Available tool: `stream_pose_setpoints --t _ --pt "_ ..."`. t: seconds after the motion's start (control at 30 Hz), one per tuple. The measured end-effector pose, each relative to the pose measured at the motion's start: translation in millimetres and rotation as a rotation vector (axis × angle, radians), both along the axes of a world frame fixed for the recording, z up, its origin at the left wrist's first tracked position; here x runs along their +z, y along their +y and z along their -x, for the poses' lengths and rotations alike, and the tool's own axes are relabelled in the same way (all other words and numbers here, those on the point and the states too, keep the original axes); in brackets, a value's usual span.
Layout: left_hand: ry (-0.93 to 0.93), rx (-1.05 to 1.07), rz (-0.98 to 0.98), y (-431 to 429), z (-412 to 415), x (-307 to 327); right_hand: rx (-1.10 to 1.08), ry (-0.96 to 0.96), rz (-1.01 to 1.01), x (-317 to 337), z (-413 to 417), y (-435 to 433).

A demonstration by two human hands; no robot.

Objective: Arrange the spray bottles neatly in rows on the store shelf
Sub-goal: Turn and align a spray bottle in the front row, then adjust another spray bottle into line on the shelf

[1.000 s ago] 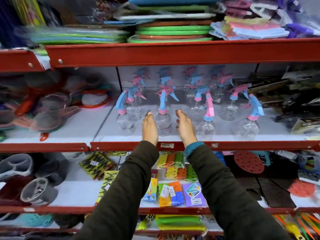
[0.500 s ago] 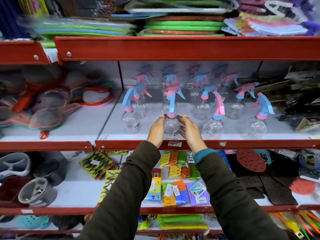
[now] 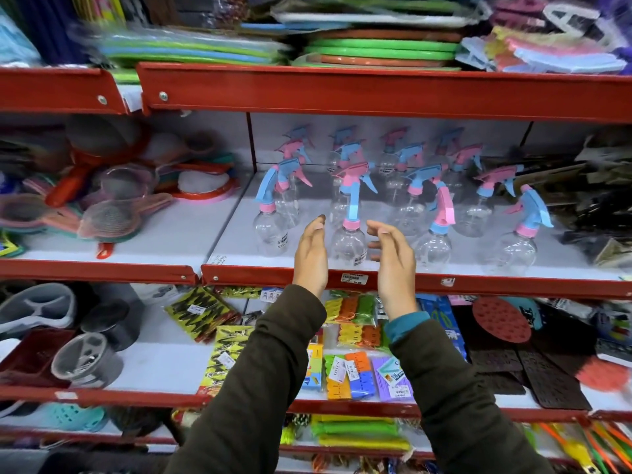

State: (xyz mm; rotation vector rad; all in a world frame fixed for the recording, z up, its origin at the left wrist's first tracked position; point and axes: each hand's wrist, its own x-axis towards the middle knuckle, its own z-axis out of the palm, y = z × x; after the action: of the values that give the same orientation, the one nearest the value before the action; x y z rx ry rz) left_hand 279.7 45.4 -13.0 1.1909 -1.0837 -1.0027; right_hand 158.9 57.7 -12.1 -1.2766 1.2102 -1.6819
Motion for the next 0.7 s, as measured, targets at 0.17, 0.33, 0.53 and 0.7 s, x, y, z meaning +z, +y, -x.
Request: stream_pose_setpoints --t 0.17,0.33,0.53,0.7 --pt "0.050 0.076 0.049 9.9 -18.4 -2.2 0.155 -0.070 -0.034 2.9 -35.2 3.6" --pt "0.063 0.195 0.114 7.5 -56.1 -6.5 0.258 -0.078 -0.151 -5.2 -81.1 -12.1" --pt "0.010 0.258 0.056 -23.3 -101.4 -6.9 0.224 -0.017 -0.246 -4.5 -125.0 -50.9" --pt "-0.002 0.026 -0.114 -51.4 -120.3 3.7 0.284 0.007 -0.359 0.1 -146.4 -74.0"
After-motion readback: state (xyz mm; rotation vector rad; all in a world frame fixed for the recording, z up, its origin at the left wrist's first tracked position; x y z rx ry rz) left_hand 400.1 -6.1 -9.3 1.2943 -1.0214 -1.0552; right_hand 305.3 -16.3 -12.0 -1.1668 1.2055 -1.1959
